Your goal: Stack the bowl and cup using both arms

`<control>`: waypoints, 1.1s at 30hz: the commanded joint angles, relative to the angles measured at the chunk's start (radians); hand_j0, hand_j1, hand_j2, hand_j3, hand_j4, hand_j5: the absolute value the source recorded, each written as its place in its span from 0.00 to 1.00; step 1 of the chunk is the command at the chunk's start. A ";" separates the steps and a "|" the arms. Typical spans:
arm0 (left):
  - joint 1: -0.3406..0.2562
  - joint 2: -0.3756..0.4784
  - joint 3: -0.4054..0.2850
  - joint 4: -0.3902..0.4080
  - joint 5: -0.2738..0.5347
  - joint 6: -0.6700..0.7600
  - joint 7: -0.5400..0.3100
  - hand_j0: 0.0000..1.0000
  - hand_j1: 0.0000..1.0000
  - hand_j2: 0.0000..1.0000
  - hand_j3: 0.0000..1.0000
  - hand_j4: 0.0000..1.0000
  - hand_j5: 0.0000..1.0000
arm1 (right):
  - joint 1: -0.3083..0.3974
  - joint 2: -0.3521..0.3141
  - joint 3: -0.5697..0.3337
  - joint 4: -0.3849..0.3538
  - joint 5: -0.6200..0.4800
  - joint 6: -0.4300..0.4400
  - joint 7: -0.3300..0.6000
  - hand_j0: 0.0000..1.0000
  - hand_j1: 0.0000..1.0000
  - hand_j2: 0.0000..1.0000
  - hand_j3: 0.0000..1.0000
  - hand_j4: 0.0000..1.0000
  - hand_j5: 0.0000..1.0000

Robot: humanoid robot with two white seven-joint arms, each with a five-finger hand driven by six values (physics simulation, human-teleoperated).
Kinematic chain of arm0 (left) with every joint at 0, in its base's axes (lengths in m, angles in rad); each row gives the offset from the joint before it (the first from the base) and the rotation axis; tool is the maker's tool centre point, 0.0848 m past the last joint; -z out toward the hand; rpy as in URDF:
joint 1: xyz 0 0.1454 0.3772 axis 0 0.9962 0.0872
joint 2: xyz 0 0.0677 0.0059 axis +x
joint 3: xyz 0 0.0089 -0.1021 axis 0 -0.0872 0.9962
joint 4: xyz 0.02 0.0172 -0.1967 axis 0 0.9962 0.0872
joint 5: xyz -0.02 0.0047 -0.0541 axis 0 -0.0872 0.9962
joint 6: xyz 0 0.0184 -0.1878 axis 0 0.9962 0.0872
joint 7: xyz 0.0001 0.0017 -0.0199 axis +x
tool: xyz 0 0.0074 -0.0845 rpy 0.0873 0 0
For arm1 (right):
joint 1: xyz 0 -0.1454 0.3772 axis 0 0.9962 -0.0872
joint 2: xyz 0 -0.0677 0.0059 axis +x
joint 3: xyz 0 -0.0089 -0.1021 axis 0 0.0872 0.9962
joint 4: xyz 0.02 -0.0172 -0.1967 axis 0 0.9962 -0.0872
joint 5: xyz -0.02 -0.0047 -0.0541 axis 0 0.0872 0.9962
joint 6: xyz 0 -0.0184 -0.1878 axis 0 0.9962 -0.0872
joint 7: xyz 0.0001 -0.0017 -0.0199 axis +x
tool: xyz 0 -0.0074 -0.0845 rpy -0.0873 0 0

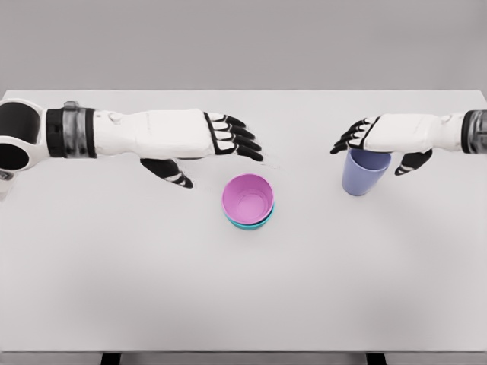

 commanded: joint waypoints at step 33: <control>0.264 0.243 0.174 0.260 0.451 -0.041 0.000 1.00 1.00 1.00 1.00 1.00 1.00 | -0.046 0.091 0.013 0.079 0.002 0.002 0.000 0.65 0.65 0.65 0.65 0.65 0.65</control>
